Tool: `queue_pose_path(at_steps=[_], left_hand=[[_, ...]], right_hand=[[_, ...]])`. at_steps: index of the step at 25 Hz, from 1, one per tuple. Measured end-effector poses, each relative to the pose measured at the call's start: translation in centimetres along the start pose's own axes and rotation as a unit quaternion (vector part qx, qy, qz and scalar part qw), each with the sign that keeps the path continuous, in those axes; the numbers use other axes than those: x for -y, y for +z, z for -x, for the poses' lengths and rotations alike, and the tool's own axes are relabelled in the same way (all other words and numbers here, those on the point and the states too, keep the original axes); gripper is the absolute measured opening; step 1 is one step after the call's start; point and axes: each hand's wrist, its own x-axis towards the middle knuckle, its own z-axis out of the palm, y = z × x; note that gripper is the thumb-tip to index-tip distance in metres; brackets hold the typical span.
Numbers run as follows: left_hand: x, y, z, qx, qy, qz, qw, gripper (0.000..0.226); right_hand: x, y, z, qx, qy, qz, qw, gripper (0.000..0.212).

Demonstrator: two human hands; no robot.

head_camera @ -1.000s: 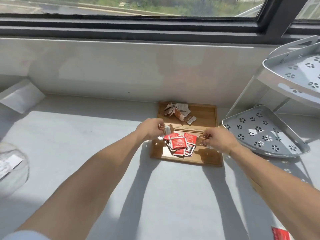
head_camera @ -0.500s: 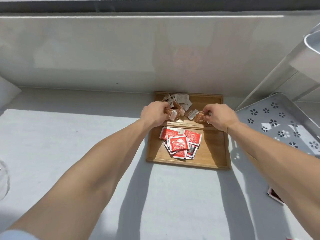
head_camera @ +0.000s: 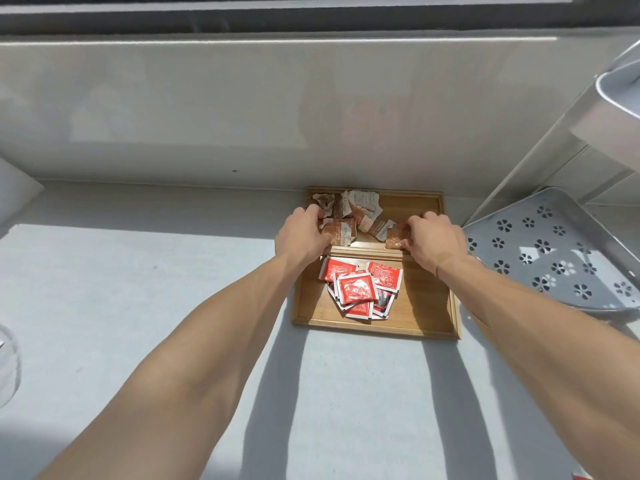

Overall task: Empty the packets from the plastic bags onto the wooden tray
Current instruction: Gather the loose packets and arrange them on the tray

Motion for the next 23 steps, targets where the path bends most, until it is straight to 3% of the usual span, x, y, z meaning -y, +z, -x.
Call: queue_pose_path(at_steps=[6, 11, 18, 23], left_hand=[[0.1, -0.8, 3.3, 0.007, -0.025, 0.024, 0.999, 0.041], [-0.9, -1.5, 8.0, 0.055, -0.013, 0.019, 0.998, 0.043], [-4.2, 0.1, 14.7, 0.237, 0.109, -0.036, 0.965, 0.044], [-8.3, 3.2, 17.6, 0.287, 0.194, -0.110, 0.932, 0.044]], right_hand=[[-0.5, -1.7, 3.8, 0.029, 0.004, 0.008, 1.000, 0.052], [-1.9, -3.0, 9.5, 0.078, -0.002, -0.004, 0.997, 0.047], [-8.2, -3.1, 19.4, 0.161, 0.038, -0.064, 0.984, 0.039], [-14.8, -3.0, 26.2, 0.188, 0.107, -0.023, 0.976, 0.035]])
